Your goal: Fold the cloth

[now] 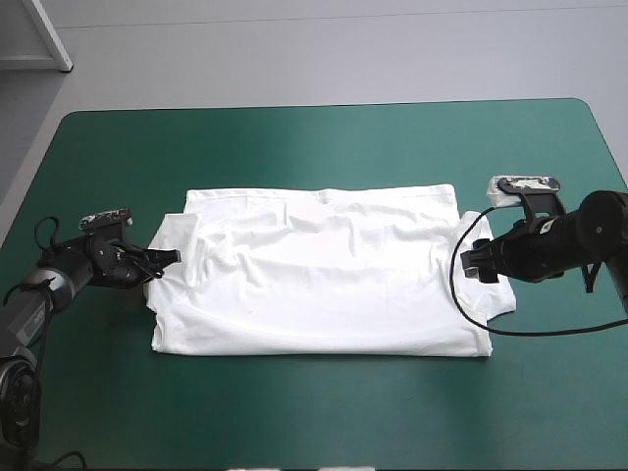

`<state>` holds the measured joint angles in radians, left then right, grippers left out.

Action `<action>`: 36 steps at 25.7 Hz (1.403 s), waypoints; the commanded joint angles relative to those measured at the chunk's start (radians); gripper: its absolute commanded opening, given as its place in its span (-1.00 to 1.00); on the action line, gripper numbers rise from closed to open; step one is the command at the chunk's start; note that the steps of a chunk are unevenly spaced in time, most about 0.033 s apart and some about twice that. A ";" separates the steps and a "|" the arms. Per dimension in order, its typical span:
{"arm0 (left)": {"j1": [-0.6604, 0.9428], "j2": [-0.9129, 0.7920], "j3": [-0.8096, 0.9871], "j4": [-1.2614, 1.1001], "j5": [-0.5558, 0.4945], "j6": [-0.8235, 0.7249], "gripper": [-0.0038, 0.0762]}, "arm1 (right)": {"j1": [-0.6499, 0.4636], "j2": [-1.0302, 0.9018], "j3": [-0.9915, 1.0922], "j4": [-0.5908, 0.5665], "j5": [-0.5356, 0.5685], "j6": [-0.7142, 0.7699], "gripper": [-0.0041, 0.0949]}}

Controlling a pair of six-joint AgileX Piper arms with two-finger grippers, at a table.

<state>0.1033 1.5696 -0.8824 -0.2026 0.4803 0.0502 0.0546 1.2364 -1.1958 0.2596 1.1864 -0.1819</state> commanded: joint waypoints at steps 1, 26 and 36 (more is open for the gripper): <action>-0.001 -0.010 -0.007 -0.035 0.010 0.026 -0.90 | -0.010 -0.029 -0.030 0.012 -0.019 -0.003 0.44; -0.217 -0.288 -0.007 -0.356 -0.034 0.353 -0.93 | -0.010 -0.029 -0.030 0.011 -0.075 -0.003 0.44; -0.497 -0.100 -0.007 -0.349 -0.063 0.424 -0.73 | -0.010 -0.027 -0.030 -0.031 -0.101 0.001 0.44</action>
<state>-0.3813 1.4954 -0.8644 -0.5378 0.4710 0.4743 0.0539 1.2364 -1.1966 0.2383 1.1202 -0.1819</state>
